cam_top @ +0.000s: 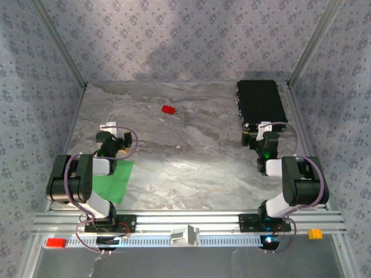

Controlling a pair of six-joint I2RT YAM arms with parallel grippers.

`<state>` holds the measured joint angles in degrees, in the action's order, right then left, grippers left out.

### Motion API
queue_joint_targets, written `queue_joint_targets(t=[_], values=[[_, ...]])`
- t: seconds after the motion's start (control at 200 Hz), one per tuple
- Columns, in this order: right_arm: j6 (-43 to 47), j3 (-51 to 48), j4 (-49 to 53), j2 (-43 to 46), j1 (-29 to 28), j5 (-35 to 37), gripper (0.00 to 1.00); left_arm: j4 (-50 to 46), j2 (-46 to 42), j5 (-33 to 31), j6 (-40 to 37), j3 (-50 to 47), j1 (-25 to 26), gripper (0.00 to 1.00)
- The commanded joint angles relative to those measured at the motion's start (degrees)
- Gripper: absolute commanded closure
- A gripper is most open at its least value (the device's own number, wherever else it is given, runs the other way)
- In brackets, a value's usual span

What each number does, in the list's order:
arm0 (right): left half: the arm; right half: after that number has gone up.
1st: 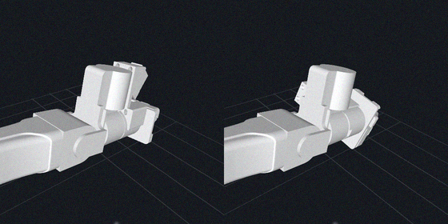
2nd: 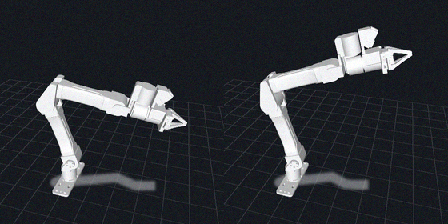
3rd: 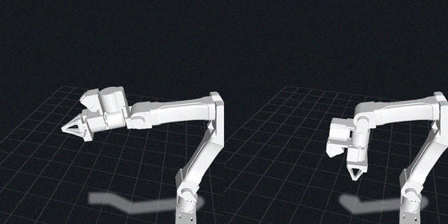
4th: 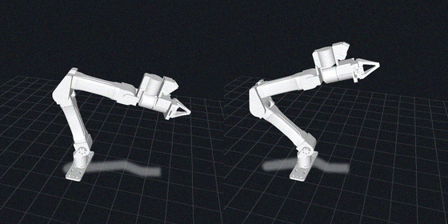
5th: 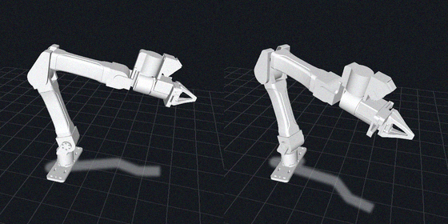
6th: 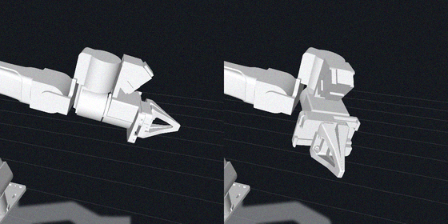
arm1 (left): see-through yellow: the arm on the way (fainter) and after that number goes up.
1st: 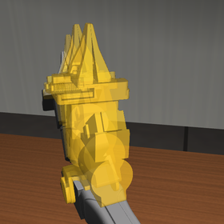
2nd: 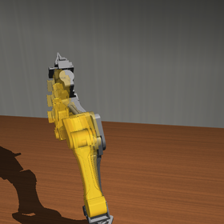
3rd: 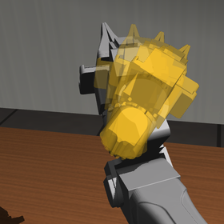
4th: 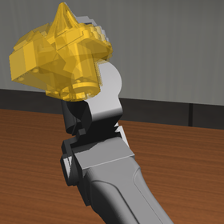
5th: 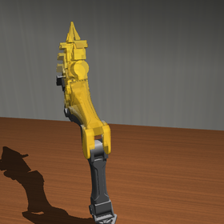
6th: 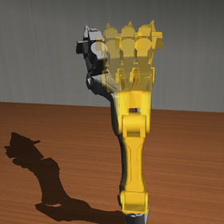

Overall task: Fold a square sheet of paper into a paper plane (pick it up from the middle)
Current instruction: Move the square sheet of paper to the center of the table.

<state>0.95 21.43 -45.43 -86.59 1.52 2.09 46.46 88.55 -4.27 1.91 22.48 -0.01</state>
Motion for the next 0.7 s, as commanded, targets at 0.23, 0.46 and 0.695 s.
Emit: queue_joint_targets(t=[0.23, 0.46, 0.695], values=[[0.72, 1.16, -0.45, -0.60, 0.40, -0.33, 0.01, -0.03, -0.59, 1.09, -0.86, 1.34, -0.33, 0.00], [-0.18, 1.09, -0.54, -0.65, 2.04, -3.63, 0.01, -0.31, -0.54, 2.10, -0.45, 1.51, -0.95, 0.00], [0.06, 1.33, -0.27, -0.69, 1.67, -2.83, 0.01, -0.31, -0.56, 2.15, -0.52, 1.49, -0.91, 0.00]])
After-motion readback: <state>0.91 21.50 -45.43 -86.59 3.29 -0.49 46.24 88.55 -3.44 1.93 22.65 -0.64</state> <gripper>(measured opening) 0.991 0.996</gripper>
